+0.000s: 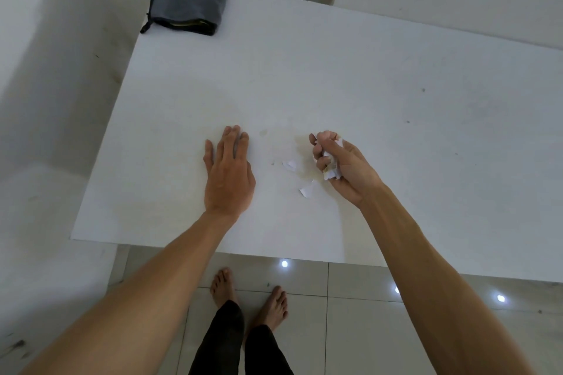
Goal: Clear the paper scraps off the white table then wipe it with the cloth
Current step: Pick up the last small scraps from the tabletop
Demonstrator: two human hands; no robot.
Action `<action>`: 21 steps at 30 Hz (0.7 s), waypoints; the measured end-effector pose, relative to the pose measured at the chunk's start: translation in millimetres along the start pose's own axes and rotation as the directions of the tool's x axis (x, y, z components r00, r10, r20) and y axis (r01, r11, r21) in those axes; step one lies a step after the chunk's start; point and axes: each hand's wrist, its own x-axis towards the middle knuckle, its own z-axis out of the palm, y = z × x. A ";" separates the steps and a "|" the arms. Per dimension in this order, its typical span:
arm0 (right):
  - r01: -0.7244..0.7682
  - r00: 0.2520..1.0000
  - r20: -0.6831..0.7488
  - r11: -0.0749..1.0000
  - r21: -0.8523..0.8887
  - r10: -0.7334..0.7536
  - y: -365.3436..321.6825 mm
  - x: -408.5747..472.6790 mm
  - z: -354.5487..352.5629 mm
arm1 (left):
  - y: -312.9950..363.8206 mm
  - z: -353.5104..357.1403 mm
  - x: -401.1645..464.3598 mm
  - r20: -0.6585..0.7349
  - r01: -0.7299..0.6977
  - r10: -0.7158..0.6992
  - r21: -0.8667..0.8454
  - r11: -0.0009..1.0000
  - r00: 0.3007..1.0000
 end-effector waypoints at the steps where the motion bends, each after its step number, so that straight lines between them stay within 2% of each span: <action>1: 0.003 1.000 -0.001 1.000 0.000 -0.003 0.3 0.5 -0.7 | 0.0 0.1 0.0 0.000 0.001 -0.001 0.000 1.000 1.000; 5: 0.009 1.000 -0.007 1.000 -0.014 -0.009 -2.8 0.4 0.9 | -0.7 0.4 -0.3 0.006 0.001 -0.001 0.006 1.000 1.000; 7: 0.013 1.000 -0.001 0.997 -0.080 -0.013 -3.3 1.5 0.9 | -0.7 0.5 -0.5 0.011 0.000 0.000 0.002 1.000 1.000; 9: 0.012 0.999 -0.048 0.973 -0.229 -0.024 -1.7 2.9 2.0 | -0.6 0.9 -0.4 0.011 0.001 -0.001 -0.002 1.000 1.000; 12: 0.000 0.991 -0.115 0.873 -0.487 -0.064 2.2 2.3 7.7 | -0.9 1.5 -0.7 0.010 0.000 0.000 -0.004 1.000 1.000; 14: -0.012 0.985 -0.145 0.818 -0.575 -0.088 4.0 0.9 10.9 | -1.3 2.0 -0.6 0.011 -0.002 0.002 -0.007 1.000 1.000; 16: -0.029 0.974 -0.202 0.828 -0.560 -0.103 3.7 -0.5 11.5 | -1.5 2.1 -0.2 0.010 -0.001 0.001 -0.010 1.000 1.000; 19: -0.029 0.953 -0.290 0.923 -0.384 -0.091 -0.6 -3.2 9.2 | -1.9 2.3 0.0 0.012 0.000 0.000 -0.010 1.000 1.000; 21: -0.022 0.939 -0.332 0.945 -0.325 -0.092 -3.1 -4.8 7.3 | -2.2 3.2 0.5 0.012 0.000 0.000 -0.010 1.000 1.000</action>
